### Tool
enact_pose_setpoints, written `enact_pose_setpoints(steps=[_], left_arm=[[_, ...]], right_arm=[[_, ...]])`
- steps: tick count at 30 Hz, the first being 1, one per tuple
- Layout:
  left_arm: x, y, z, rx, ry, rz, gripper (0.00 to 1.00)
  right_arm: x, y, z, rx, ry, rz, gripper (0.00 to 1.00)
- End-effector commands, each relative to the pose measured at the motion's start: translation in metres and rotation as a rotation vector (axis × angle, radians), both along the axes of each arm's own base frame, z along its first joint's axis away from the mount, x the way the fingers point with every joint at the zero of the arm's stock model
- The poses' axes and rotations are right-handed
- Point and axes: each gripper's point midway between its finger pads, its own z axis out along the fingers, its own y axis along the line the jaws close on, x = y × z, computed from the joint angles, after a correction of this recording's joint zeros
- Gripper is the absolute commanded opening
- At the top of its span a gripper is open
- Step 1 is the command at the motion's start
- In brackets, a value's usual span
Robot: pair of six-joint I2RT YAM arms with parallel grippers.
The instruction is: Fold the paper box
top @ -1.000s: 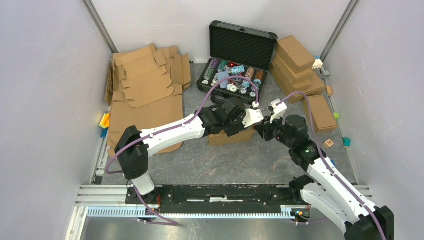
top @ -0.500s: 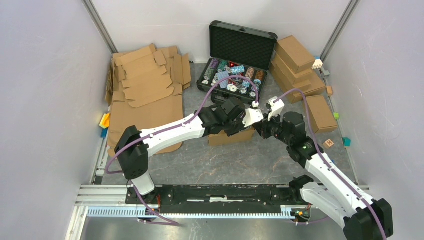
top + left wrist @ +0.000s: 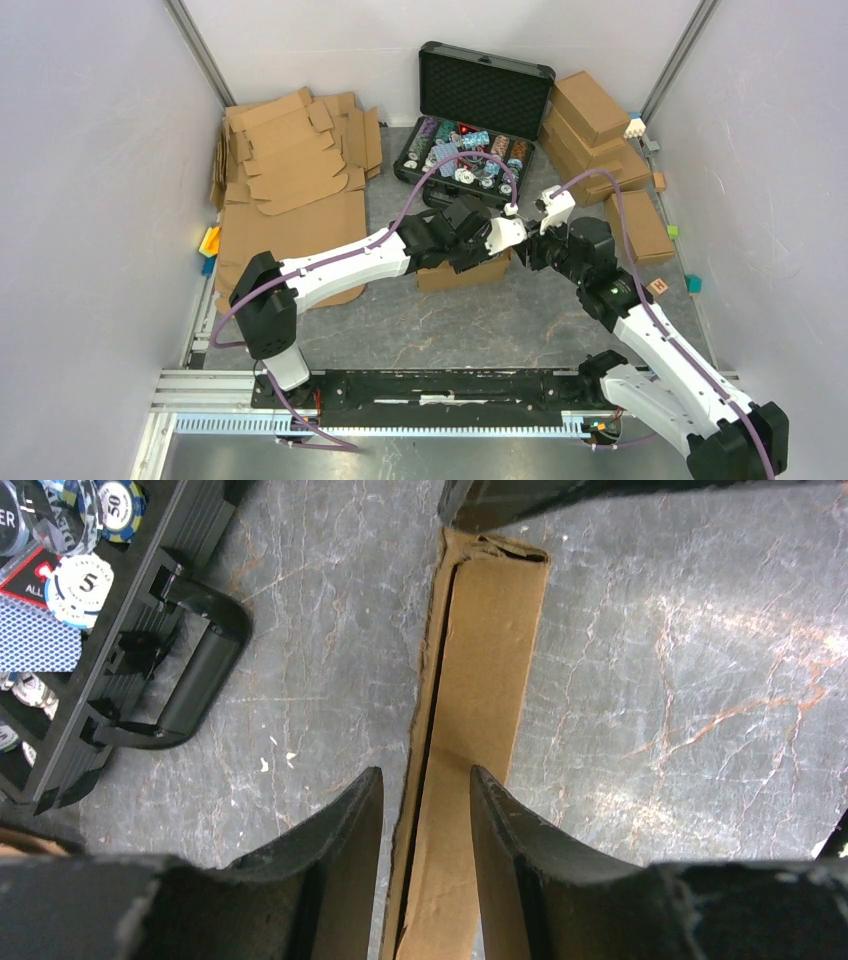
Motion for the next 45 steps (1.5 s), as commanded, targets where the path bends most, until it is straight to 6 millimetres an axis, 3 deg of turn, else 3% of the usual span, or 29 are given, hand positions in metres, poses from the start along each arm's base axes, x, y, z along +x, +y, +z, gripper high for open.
enact_pose_setpoints(steps=[1, 12, 19, 26, 28, 31, 34, 36, 40, 45], left_arm=[[-0.004, 0.001, -0.004, 0.017, 0.023, -0.004, 0.44], [-0.004, 0.001, -0.004, 0.019, 0.027, -0.001, 0.44], [-0.002, 0.003, -0.006, 0.029, 0.025, 0.011, 0.44], [-0.001, 0.004, -0.006, 0.01, 0.05, 0.022, 0.44], [-0.001, 0.004, -0.006, 0.012, 0.052, 0.023, 0.44], [-0.001, 0.004, -0.006, 0.009, 0.055, 0.024, 0.44], [-0.002, 0.003, -0.004, 0.002, 0.059, 0.022, 0.44], [-0.002, 0.004, -0.003, -0.001, 0.057, 0.026, 0.44], [-0.002, 0.004, -0.003, -0.002, 0.058, 0.022, 0.44], [-0.003, 0.004, -0.002, -0.004, 0.06, 0.021, 0.44]], right_arm=[[0.004, 0.013, 0.007, 0.013, -0.009, 0.057, 0.36], [0.002, 0.021, 0.001, 0.03, 0.011, 0.096, 0.34], [0.001, 0.003, 0.012, 0.042, -0.056, 0.003, 0.36], [0.0, -0.021, -0.003, 0.046, -0.055, -0.123, 0.38], [0.003, -0.028, -0.006, 0.069, -0.052, -0.172, 0.46], [0.003, -0.024, -0.005, 0.089, -0.136, -0.13, 0.71], [-0.003, -0.017, -0.006, 0.133, -0.197, -0.08, 0.79], [-0.003, -0.011, -0.003, 0.127, -0.188, -0.045, 0.74], [-0.001, 0.002, -0.002, 0.131, -0.186, 0.025, 0.53], [0.004, 0.002, 0.001, 0.128, -0.209, 0.017, 0.44]])
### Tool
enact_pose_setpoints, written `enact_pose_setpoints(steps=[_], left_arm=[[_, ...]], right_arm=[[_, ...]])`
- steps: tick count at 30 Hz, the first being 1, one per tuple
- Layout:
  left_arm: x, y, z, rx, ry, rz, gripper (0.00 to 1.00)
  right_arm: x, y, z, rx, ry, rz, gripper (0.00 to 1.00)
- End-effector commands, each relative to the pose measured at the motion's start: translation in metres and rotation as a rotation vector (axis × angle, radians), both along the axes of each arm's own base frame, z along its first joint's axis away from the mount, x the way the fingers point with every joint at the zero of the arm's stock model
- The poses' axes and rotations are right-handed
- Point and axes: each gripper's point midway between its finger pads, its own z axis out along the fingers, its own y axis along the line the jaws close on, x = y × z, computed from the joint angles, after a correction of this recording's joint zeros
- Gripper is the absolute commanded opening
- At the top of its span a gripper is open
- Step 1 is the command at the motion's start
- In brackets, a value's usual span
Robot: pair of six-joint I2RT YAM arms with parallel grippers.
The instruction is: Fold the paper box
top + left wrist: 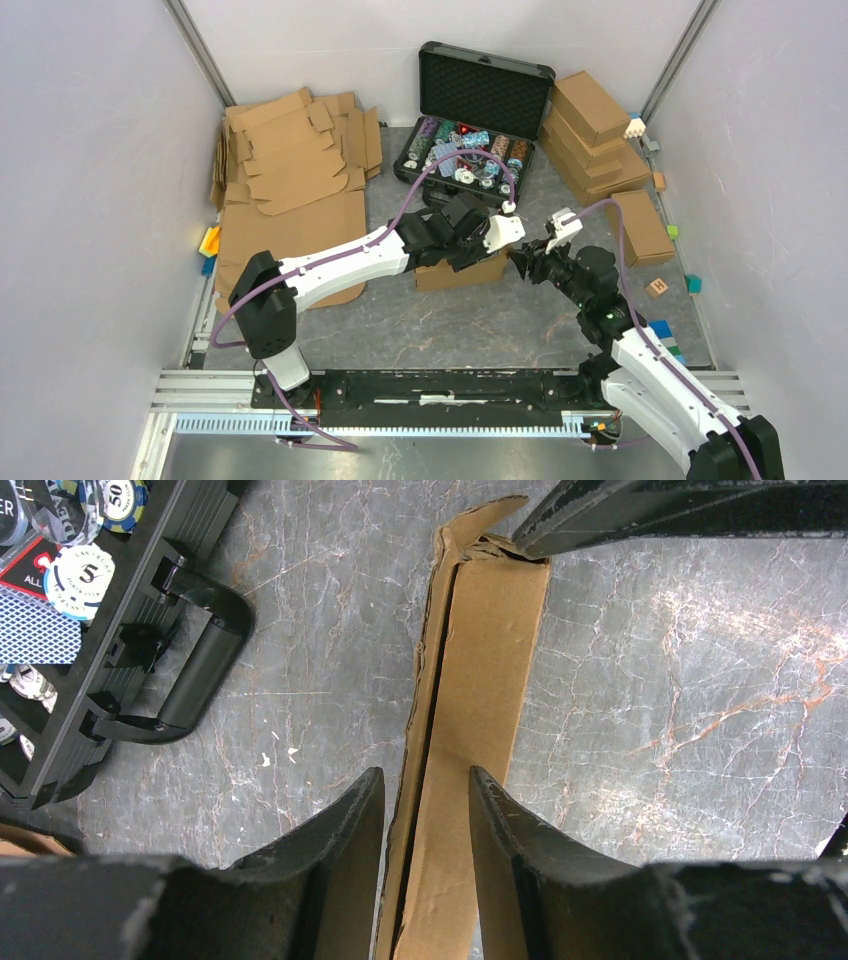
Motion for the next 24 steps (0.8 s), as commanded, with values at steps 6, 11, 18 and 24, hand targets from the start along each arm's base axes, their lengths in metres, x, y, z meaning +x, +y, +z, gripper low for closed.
enact_pose_setpoints(steps=[6, 11, 18, 24], left_arm=[[-0.006, -0.001, -0.004, -0.002, 0.058, 0.007, 0.44], [-0.006, -0.001, -0.002, -0.009, 0.059, 0.008, 0.45], [-0.02, -0.012, 0.006, -0.074, 0.117, -0.044, 0.59], [-0.027, -0.016, 0.007, -0.107, 0.146, -0.075, 0.66]], right_arm=[[0.012, 0.016, 0.036, 0.037, -0.104, 0.066, 0.3], [0.011, 0.021, 0.031, 0.04, -0.085, 0.089, 0.17], [0.009, 0.022, 0.031, 0.053, -0.07, 0.086, 0.03], [0.011, 0.02, 0.027, 0.046, -0.057, 0.07, 0.0]])
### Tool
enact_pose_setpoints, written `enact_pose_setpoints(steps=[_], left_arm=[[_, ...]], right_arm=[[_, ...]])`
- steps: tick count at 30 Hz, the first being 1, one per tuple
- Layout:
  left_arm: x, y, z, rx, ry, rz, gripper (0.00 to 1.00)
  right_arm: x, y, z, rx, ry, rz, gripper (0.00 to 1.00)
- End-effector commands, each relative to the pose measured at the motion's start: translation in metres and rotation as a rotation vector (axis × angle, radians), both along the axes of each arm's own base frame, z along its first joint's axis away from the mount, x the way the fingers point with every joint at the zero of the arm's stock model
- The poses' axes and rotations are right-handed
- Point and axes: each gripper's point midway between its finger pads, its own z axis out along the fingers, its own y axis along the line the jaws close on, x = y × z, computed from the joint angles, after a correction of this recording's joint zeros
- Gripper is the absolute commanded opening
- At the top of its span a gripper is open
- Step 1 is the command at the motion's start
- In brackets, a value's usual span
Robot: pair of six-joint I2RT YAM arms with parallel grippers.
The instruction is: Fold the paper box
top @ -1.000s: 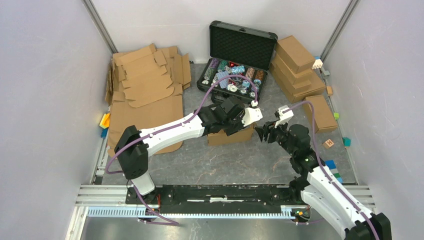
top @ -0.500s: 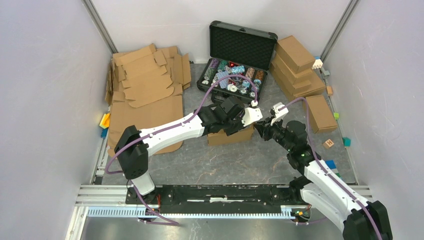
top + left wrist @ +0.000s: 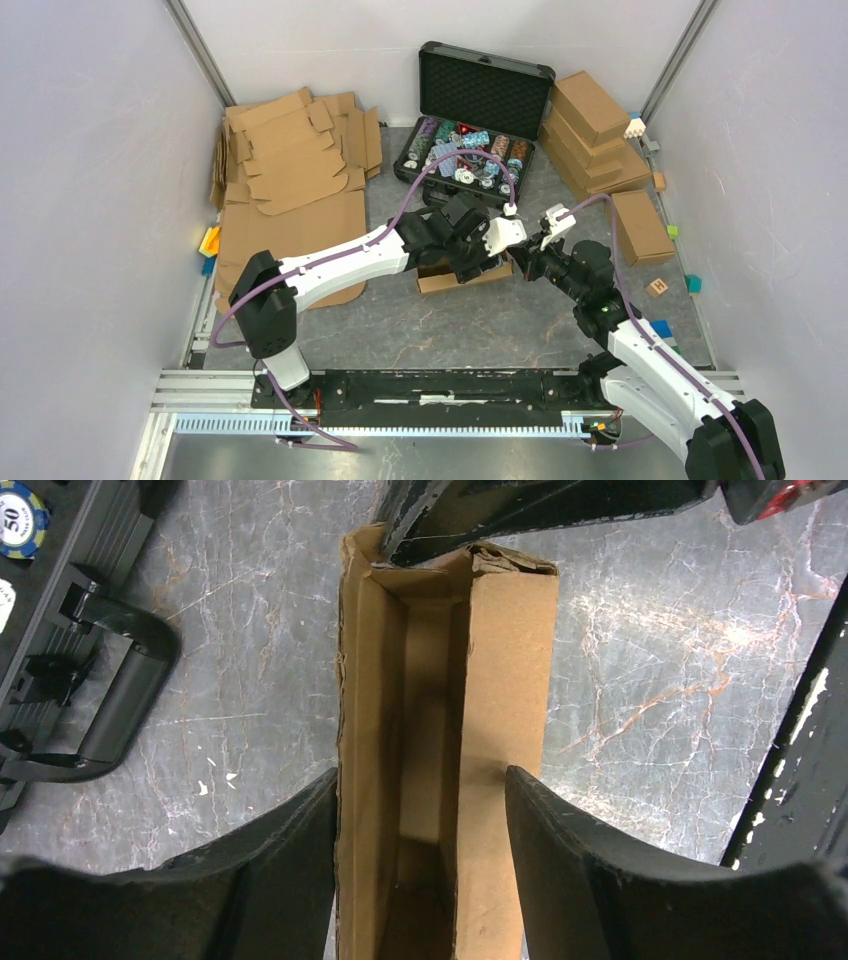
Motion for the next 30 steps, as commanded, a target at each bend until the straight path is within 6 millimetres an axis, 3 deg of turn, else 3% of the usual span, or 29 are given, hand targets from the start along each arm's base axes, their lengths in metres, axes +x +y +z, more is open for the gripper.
enact_pose_setpoints(steps=[1, 4, 6, 8, 11, 14, 17, 19, 21, 30], left_arm=[[-0.007, -0.008, 0.008, -0.056, 0.048, -0.017, 0.66], [-0.006, -0.007, 0.001, -0.032, 0.06, -0.01, 0.61], [-0.001, -0.006, -0.002, -0.009, 0.058, 0.008, 0.45], [0.004, -0.003, -0.006, 0.002, 0.056, 0.029, 0.37], [0.008, -0.001, -0.008, 0.009, 0.057, 0.041, 0.35], [0.008, -0.001, -0.009, 0.008, 0.061, 0.04, 0.33], [0.009, 0.0, -0.01, 0.008, 0.065, 0.041, 0.32], [0.009, 0.001, -0.01, 0.009, 0.065, 0.043, 0.32], [0.01, 0.001, -0.01, 0.008, 0.066, 0.044, 0.32], [0.01, 0.0, -0.01, 0.006, 0.071, 0.043, 0.32]], right_arm=[[0.006, 0.004, 0.024, 0.028, -0.051, -0.001, 0.0], [0.006, 0.005, 0.026, 0.028, -0.052, 0.003, 0.0], [0.005, 0.006, 0.026, 0.028, -0.049, 0.007, 0.0], [0.004, 0.006, 0.026, 0.025, -0.046, 0.01, 0.0], [0.001, 0.005, 0.025, 0.018, -0.035, 0.016, 0.02], [-0.003, 0.006, 0.026, 0.016, -0.027, 0.028, 0.25], [-0.008, 0.006, 0.022, 0.002, -0.013, 0.046, 0.4], [-0.011, 0.005, 0.015, -0.017, -0.001, 0.051, 0.6], [-0.016, 0.005, 0.008, -0.028, 0.005, 0.072, 0.71], [-0.031, 0.02, -0.013, -0.039, 0.015, 0.19, 0.77]])
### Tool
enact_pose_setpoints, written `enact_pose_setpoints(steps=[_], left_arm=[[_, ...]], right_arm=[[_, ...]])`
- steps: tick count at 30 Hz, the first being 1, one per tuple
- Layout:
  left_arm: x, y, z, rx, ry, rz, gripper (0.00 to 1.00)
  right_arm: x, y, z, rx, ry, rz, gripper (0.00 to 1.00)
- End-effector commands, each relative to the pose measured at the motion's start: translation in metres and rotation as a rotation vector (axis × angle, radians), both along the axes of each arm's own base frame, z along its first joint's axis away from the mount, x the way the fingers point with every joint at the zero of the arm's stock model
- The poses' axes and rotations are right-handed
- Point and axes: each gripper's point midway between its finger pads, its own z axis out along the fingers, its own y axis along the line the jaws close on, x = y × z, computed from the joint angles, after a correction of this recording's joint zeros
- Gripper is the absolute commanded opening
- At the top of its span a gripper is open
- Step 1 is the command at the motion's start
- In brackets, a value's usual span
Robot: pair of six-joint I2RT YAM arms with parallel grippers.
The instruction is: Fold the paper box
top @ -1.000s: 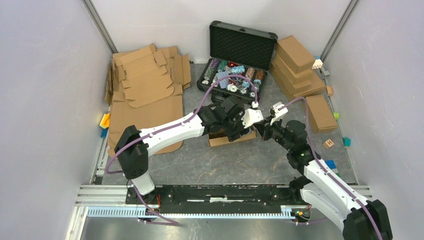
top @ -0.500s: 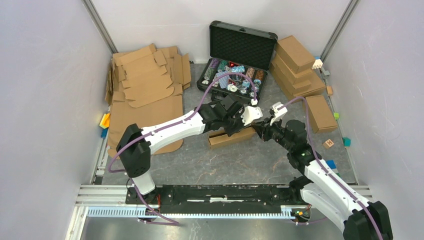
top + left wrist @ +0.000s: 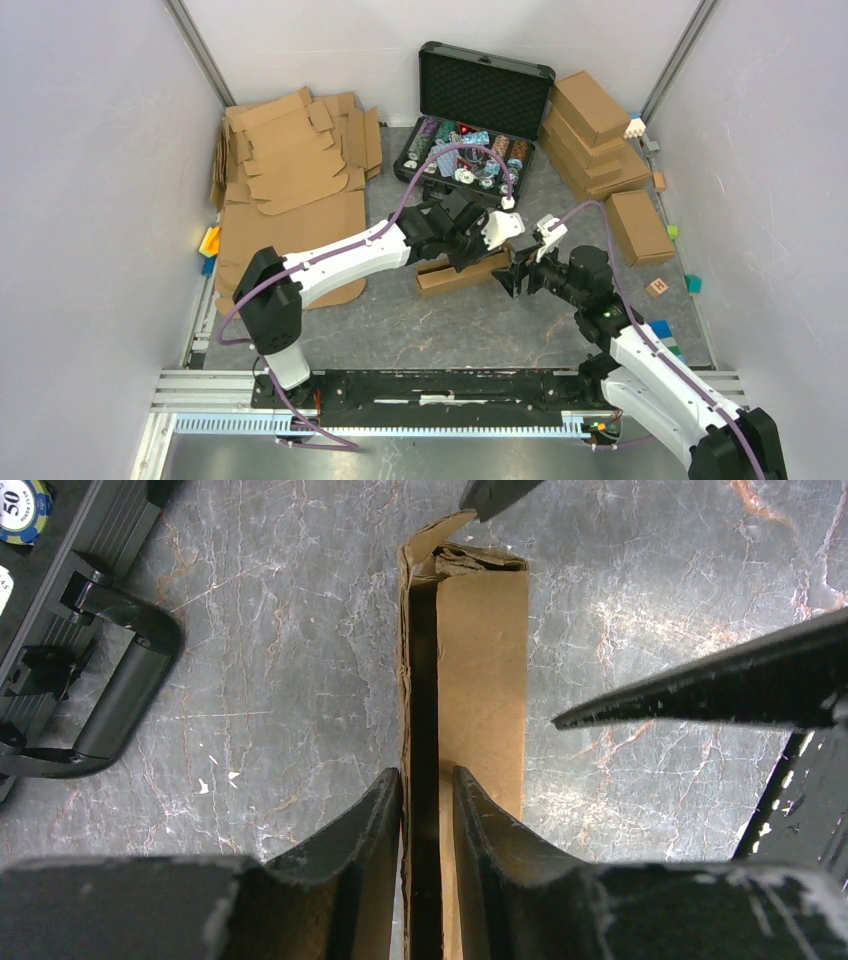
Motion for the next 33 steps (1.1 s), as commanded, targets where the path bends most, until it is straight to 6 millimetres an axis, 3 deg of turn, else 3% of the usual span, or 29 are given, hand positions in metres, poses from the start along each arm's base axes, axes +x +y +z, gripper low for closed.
enact_pose_setpoints(steps=[1, 5, 15, 26, 29, 33], left_arm=[[0.0, -0.001, -0.006, 0.009, 0.042, 0.021, 0.32], [-0.001, 0.0, -0.005, 0.004, 0.046, 0.019, 0.32], [-0.007, -0.003, 0.0, -0.046, 0.086, -0.008, 0.4], [-0.019, -0.007, -0.006, -0.059, 0.192, -0.051, 0.56], [-0.02, -0.007, -0.013, -0.03, 0.217, -0.052, 0.57], [-0.014, -0.004, -0.016, -0.004, 0.199, -0.029, 0.47]], right_arm=[[-0.006, 0.014, -0.003, -0.01, -0.021, 0.09, 0.79], [-0.002, 0.016, -0.007, -0.011, -0.023, 0.071, 0.77], [0.012, 0.019, 0.003, 0.051, -0.047, 0.011, 0.51], [0.017, 0.023, 0.006, 0.069, -0.041, 0.001, 0.49], [0.019, 0.023, 0.007, 0.072, -0.041, -0.007, 0.49], [0.02, 0.023, 0.01, 0.074, -0.042, -0.008, 0.47]])
